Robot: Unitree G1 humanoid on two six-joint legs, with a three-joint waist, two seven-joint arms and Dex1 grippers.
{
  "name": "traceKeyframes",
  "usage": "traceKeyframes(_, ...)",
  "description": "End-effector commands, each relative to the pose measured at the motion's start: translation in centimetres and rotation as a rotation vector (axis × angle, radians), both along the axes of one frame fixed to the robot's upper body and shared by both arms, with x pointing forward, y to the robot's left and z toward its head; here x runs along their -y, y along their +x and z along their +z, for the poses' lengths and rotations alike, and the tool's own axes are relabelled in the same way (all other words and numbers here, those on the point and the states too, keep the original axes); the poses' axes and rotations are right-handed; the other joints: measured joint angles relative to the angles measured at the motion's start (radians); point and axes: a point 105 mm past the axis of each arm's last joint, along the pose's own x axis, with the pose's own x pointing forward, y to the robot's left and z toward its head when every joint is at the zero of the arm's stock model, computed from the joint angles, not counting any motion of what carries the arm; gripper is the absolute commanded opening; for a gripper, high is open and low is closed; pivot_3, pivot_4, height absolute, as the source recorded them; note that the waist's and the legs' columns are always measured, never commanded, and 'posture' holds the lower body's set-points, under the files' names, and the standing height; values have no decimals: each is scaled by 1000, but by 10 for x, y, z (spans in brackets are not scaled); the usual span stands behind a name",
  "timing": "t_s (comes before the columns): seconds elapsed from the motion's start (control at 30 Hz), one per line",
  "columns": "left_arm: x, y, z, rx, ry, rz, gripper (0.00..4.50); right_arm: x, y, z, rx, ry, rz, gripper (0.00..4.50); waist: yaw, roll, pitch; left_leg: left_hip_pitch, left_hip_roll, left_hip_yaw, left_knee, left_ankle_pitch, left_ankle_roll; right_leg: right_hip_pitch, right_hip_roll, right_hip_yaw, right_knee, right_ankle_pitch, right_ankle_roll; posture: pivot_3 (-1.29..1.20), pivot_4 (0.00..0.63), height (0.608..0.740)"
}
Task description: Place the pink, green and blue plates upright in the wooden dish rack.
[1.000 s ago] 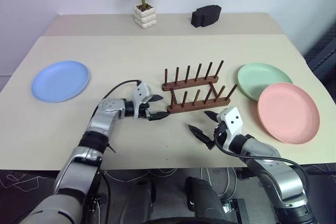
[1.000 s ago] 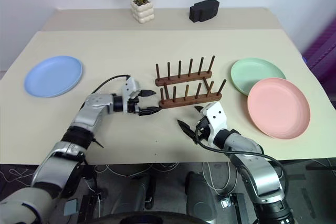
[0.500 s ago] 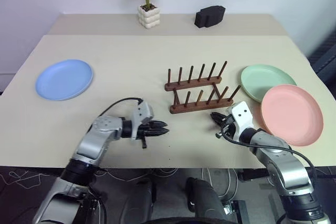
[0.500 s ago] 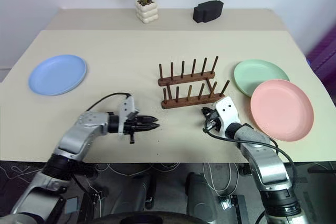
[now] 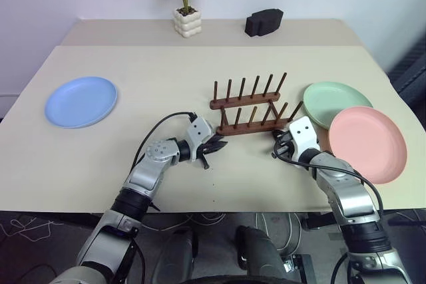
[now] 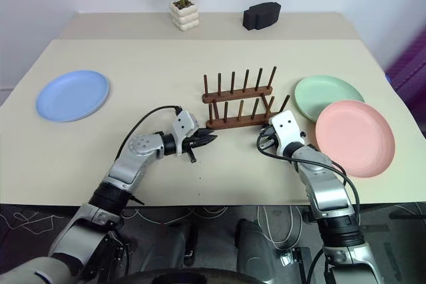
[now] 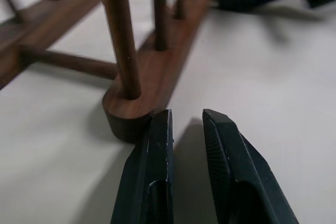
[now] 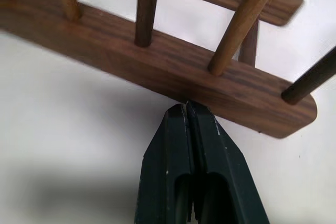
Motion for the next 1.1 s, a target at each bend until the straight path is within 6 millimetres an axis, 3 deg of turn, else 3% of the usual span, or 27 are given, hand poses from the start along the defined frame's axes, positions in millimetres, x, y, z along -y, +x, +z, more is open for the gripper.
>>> traceKeyframes(0.03,-17,11,-11,-9,31,107,933,-5,1,-2,4,-4,11,38,-1,0,0,0,0,0,0,0,0,0,0,0,0,0,0,0,150,737)
traceKeyframes(0.37,-17,6,-12,-24,17,75,933,-7,0,4,38,-22,22,38,-4,1,-2,1,0,0,0,0,0,0,0,0,0,0,0,0,150,737)
traceKeyframes(0.47,-9,-9,0,-39,-73,-26,933,-14,-18,25,81,-55,148,38,-3,2,-2,0,0,0,0,0,0,0,0,0,0,0,0,0,150,737)
traceKeyframes(0.57,2,-33,6,-59,-125,-161,933,-9,-47,57,99,-23,237,843,-2,3,-2,-3,0,0,-1,-2,2,-3,0,1,-1,-1,1,0,150,737)
traceKeyframes(0.8,29,-62,10,-117,-189,-351,933,37,-80,86,102,-95,87,4351,8,3,-1,-5,1,0,1,-2,3,-2,-1,0,-3,-2,2,0,150,737)
traceKeyframes(1.1,57,-73,18,-137,-219,-504,933,87,-93,48,-22,-131,-211,4437,5,3,-1,-5,0,1,1,-2,4,-3,-1,1,-3,-1,1,0,150,737)
